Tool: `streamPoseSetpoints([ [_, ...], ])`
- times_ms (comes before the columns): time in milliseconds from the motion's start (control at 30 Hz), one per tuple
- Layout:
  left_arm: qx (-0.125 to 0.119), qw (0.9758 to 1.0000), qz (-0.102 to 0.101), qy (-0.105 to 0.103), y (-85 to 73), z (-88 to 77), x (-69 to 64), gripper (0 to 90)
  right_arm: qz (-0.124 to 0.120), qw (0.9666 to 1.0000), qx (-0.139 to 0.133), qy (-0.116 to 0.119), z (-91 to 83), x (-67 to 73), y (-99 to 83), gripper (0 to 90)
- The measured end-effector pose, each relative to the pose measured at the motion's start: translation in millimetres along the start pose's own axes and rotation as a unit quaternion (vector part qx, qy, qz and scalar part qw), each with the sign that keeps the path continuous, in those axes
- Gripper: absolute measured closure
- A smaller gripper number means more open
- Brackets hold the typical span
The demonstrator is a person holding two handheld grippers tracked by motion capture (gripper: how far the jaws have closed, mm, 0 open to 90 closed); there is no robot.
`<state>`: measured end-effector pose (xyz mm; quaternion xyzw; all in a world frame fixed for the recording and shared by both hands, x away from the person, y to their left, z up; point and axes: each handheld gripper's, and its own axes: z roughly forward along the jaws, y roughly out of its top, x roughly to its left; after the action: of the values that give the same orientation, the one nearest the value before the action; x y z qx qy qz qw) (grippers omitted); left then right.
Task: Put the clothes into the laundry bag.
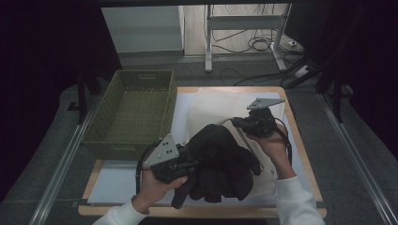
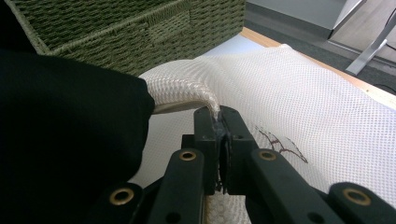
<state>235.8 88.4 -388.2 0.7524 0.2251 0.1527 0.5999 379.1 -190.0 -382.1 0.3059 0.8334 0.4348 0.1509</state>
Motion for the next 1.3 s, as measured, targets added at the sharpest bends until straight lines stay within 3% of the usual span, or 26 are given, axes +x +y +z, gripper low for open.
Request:
streamPoseSetpoints([
  [967,0.051,0.9986,-0.012,-0.006,-27.2,41.9,0.5,65.7,-0.004,1.0,0.0,0.0,0.4,3.0,1.2,86.6],
  [1300,0.075,0.9963,-0.043,0.0,-44.5,61.4,11.9,65.6,-0.005,1.0,-0.003,0.001,-1.9,3.8,1.9,86.6],
])
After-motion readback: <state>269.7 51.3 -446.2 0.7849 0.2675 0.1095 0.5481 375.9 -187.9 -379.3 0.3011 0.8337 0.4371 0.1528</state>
